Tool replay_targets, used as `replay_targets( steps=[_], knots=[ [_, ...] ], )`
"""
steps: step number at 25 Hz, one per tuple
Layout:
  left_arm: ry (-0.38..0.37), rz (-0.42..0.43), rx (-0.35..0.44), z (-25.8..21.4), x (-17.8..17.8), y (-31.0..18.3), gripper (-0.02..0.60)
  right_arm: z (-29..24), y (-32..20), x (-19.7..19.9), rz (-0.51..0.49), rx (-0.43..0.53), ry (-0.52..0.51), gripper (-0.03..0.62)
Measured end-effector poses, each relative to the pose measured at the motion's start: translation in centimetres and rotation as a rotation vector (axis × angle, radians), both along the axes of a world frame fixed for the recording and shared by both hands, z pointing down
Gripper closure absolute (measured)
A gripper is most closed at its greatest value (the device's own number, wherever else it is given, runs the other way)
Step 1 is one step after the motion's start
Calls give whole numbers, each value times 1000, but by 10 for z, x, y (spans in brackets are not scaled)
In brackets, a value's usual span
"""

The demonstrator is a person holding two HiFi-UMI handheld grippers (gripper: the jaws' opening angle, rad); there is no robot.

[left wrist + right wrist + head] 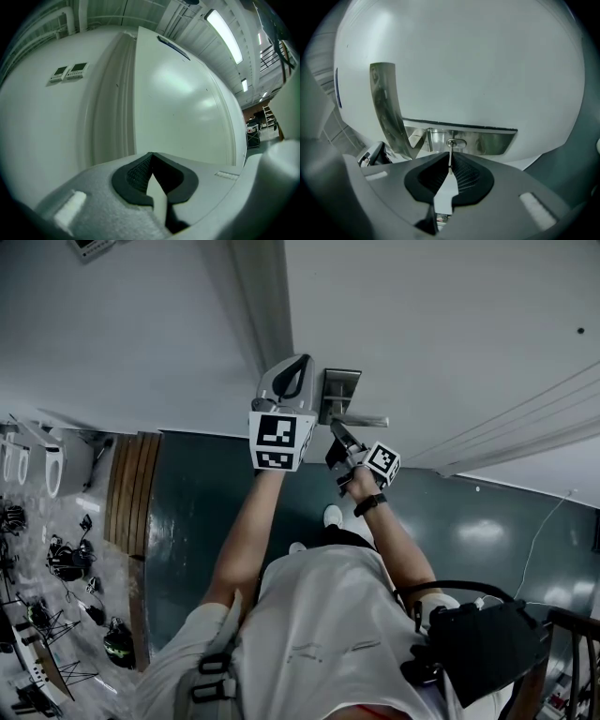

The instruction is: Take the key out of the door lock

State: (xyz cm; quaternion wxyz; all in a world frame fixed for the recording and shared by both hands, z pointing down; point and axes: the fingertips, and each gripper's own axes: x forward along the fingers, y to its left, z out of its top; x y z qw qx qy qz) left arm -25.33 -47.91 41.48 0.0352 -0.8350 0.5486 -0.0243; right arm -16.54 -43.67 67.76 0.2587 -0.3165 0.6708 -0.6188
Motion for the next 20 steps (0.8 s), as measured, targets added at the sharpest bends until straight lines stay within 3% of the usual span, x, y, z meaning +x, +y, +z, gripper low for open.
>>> replay_targets(
  steps=[4,12,16,20],
  knots=[
    [-3,5,2,-1,-1,1,581,0,1,1,35,-21,-88,568],
    [-10,11,5,-2,0,3,581,-1,4,1,42,-3,-83,568],
    [-6,10,7,-1,0,2,581,0,12,3,21,33,-12,568],
    [-7,0,5,2,0,-1,581,6,32,3,15,35,-33,568]
  ],
)
